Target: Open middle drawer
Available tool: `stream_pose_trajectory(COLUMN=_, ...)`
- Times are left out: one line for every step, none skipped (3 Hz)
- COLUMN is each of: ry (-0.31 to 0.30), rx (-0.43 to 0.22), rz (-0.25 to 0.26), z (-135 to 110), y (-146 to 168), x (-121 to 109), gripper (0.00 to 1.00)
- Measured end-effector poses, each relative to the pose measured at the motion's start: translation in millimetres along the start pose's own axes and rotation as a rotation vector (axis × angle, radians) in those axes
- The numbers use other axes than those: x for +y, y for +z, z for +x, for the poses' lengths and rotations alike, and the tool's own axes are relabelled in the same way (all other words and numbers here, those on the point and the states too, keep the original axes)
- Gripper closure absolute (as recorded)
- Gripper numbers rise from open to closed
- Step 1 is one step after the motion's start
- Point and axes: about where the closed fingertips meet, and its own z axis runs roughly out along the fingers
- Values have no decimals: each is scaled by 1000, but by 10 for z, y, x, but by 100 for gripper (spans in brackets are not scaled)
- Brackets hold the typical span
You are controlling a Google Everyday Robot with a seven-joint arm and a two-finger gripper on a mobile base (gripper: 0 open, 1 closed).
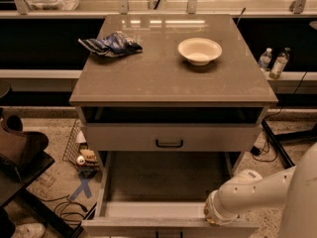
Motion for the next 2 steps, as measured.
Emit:
stream_pose_trajectory(ry=0, rx=0, rz=0, z=-1, y=-1, x=1, gripper=43)
stream_pose_trajectory(ry=0, rx=0, rz=0, z=-1, y=-1, x=1, gripper=21)
